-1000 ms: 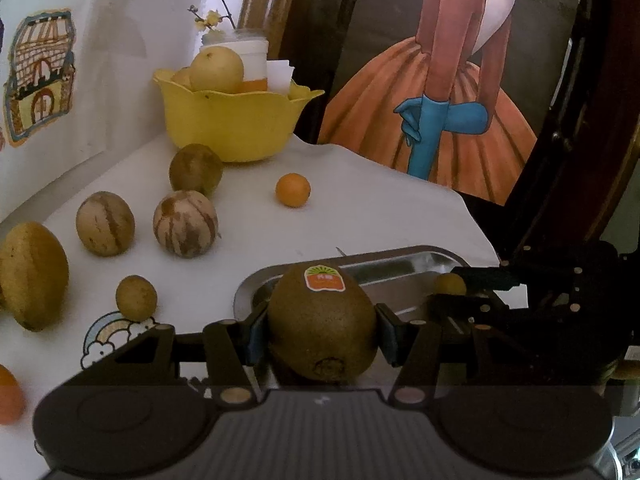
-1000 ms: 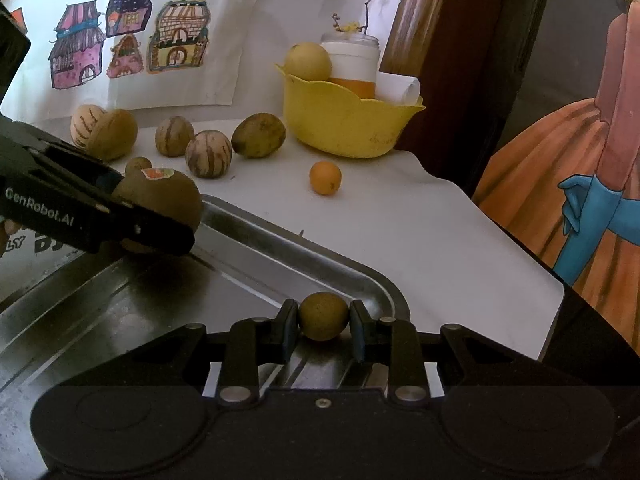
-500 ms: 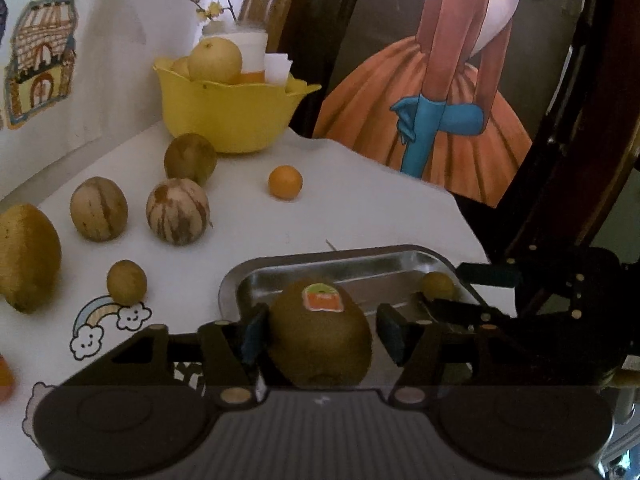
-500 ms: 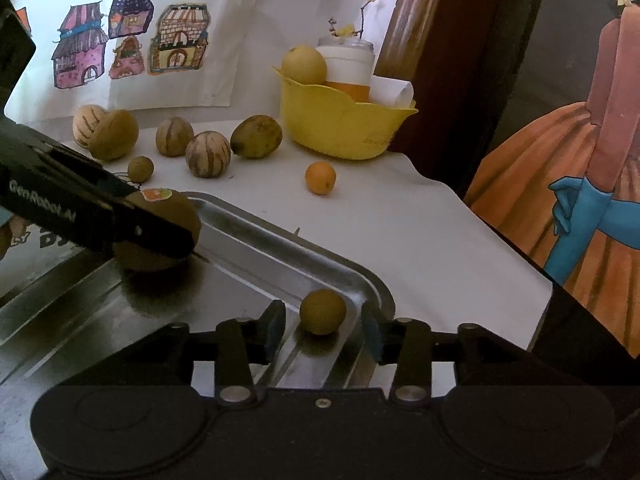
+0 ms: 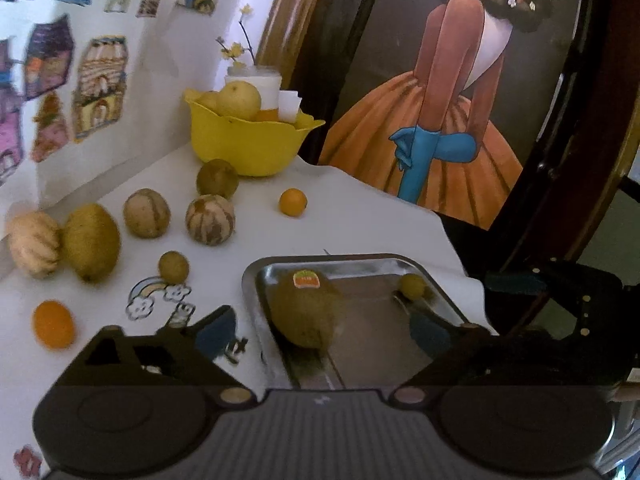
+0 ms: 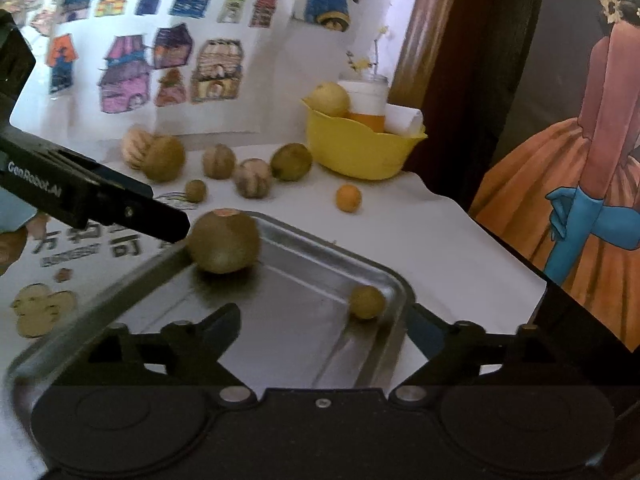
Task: Organize fruits
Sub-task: 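Carry both fruits over the metal tray and open both tools to release them, then grasp the orange with the left tool while the right tool grasps another small round fruit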
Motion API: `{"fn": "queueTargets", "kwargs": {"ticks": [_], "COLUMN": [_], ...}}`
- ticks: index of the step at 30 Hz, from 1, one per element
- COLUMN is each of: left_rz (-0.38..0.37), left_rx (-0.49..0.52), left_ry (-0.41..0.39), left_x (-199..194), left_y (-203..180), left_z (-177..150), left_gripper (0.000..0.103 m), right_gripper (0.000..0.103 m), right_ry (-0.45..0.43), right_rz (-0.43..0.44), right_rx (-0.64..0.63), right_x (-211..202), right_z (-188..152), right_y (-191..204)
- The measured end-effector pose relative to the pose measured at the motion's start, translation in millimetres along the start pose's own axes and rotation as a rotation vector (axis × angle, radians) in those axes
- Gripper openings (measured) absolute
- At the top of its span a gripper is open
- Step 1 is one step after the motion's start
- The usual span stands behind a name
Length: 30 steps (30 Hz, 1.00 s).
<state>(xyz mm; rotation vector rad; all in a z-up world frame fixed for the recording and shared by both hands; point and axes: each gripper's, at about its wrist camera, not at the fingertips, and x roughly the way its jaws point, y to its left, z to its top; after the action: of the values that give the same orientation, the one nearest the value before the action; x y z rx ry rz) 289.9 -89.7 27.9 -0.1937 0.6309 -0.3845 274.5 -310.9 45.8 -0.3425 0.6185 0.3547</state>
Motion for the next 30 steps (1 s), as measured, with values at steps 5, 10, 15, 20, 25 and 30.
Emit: {"fn": "queueTargets", "kwargs": {"ticks": [5, 10, 15, 20, 25, 30], "left_rz": [0.033, 0.067, 0.093, 0.117, 0.125, 0.15], "left_rx": [0.014, 0.001, -0.019, -0.005, -0.011, -0.013], "left_ry": [-0.004, 0.035, 0.07, 0.103, 0.123, 0.142], "left_x": [-35.9, -67.7, -99.5, -122.0, -140.9, -154.3], "left_y": [-3.8, -1.6, 2.3, 2.2, 5.7, 15.2], "left_z": [-15.6, -35.0, -58.0, -77.1, -91.3, -99.4], "left_gripper": [0.102, 0.102, 0.102, 0.102, 0.102, 0.102], "right_gripper": [0.102, 0.102, 0.102, 0.102, 0.102, 0.102], "right_ry": [0.01, 0.047, 0.12, 0.179, 0.234, 0.249], "right_rz": [0.033, 0.059, 0.094, 0.131, 0.147, 0.194], "right_rx": [0.011, 0.062, 0.13, 0.181, 0.163, 0.12], "right_x": [-28.6, -55.4, -77.7, -97.2, -104.9, -107.0], "right_z": [-5.3, -12.1, -23.8, -35.5, -41.3, -37.6], "right_y": [21.3, 38.7, 55.1, 73.1, 95.5, 121.1]}}
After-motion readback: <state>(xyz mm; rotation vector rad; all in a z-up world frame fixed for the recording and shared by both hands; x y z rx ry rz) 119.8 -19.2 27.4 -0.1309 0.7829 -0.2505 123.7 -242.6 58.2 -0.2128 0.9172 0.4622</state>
